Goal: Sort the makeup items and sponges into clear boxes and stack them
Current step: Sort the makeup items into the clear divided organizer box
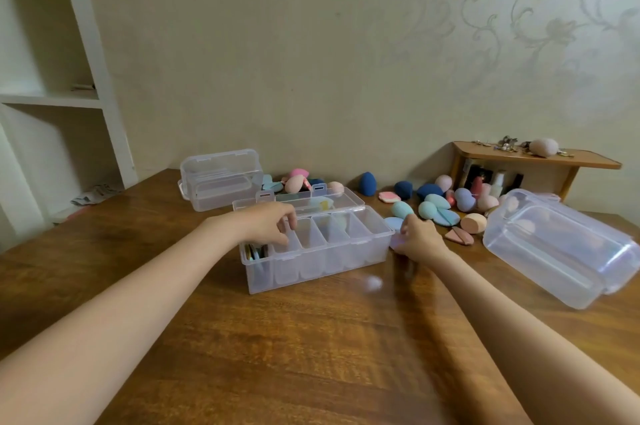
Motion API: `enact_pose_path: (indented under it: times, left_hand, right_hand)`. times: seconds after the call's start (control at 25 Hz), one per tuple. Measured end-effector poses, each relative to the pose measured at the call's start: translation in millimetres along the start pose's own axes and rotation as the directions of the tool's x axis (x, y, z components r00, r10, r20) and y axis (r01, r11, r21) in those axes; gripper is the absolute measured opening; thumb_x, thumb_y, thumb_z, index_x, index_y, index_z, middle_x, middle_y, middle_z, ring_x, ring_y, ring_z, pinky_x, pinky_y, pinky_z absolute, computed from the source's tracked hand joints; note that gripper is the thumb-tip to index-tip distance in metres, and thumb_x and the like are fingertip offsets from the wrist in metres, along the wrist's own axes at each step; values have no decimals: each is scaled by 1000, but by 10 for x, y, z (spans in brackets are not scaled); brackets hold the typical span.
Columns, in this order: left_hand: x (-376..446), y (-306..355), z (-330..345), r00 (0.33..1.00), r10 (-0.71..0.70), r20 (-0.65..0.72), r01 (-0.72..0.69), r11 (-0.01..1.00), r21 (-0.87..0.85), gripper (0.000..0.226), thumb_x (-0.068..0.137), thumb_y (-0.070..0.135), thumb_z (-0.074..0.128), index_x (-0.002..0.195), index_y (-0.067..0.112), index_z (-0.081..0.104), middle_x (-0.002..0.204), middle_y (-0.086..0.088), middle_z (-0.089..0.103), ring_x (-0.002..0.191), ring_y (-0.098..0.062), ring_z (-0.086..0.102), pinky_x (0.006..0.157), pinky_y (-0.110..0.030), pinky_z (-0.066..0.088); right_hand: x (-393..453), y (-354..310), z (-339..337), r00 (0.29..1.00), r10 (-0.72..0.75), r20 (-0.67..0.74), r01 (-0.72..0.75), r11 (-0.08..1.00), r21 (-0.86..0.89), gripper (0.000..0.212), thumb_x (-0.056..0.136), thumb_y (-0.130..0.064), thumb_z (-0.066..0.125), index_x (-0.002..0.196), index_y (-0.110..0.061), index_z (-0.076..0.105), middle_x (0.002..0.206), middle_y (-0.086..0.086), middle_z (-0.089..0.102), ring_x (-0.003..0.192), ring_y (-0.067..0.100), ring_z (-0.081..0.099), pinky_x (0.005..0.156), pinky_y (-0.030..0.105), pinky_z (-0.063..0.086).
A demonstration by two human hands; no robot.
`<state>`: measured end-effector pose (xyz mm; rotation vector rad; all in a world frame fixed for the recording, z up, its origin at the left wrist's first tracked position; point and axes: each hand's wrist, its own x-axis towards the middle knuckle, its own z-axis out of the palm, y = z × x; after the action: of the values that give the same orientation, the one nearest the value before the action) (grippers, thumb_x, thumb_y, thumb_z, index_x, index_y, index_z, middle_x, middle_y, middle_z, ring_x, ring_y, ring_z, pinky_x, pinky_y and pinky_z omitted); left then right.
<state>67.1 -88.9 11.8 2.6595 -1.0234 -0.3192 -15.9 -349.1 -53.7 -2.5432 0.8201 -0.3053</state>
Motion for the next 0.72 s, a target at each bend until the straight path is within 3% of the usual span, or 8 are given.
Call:
enact_pose_path:
  times: [0.08, 0.16, 0.2, 0.28, 0.4, 0.56, 0.72]
  left_hand:
    - [-39, -48, -65, 999, 4, -50, -5, 1000, -26, 20, 89, 13, 58, 109, 18, 61, 113, -1, 57, 107, -17, 57, 92, -31, 50]
    - [-73, -126, -132, 996, -12, -86, 6, 998, -67, 19, 90, 13, 58, 107, 19, 63, 116, -3, 59, 108, -16, 57, 94, -32, 50]
    - [-99, -156, -147, 997, -17, -71, 11, 997, -75, 20, 90, 13, 58, 109, 19, 63, 117, -3, 60, 108, -16, 57, 94, -33, 51]
    - [-148, -190, -128, 1000, -17, -26, 15, 998, -68, 27, 88, 13, 60, 115, 17, 61, 120, -3, 60, 108, -17, 59, 92, -31, 52]
    - [-197, -210, -88, 998, -8, -66, 3, 996, -84, 32, 88, 10, 59, 119, 16, 57, 120, -3, 59, 108, -19, 59, 88, -29, 52]
    - [-279, -293, -105, 994, 5, -111, -14, 997, -82, 29, 89, 5, 55, 116, 14, 61, 116, -5, 64, 105, -18, 60, 91, -32, 52]
    - [-346, -377, -74, 993, 35, -117, -44, 997, -71, 26, 90, 5, 53, 111, 17, 64, 110, 1, 65, 104, -13, 60, 93, -28, 50]
  right_hand:
    - [7, -144, -124, 990, -33, -138, 55, 986, 158, 9, 89, -9, 55, 97, -7, 51, 103, 16, 59, 93, 27, 57, 70, 32, 43]
    - [-5, -425, -318, 933, -116, -340, 203, 951, 233, 12, 90, -6, 53, 100, -1, 56, 103, 19, 61, 95, 29, 54, 71, 32, 38]
    - [-58, -611, -390, 909, -192, -370, 296, 923, 246, 16, 89, -6, 54, 104, 0, 57, 103, 19, 63, 95, 29, 55, 73, 32, 40]
    - [-282, -1028, -428, 868, -399, -297, 476, 839, 264, 24, 87, -5, 56, 111, 0, 55, 99, 17, 67, 93, 29, 60, 76, 32, 44]
    - [-650, -1480, -168, 808, -577, -119, 588, 779, 220, 27, 87, -5, 56, 111, 0, 45, 95, 18, 63, 83, 29, 58, 71, 36, 46]
    - [-793, -1565, 283, 796, -605, 9, 605, 796, -26, 16, 88, -13, 54, 100, -4, 49, 100, 18, 63, 89, 34, 59, 69, 40, 47]
    - [-761, -1532, 372, 801, -588, 115, 595, 802, -45, 21, 90, -14, 51, 94, 3, 64, 95, 18, 68, 77, 25, 58, 68, 34, 48]
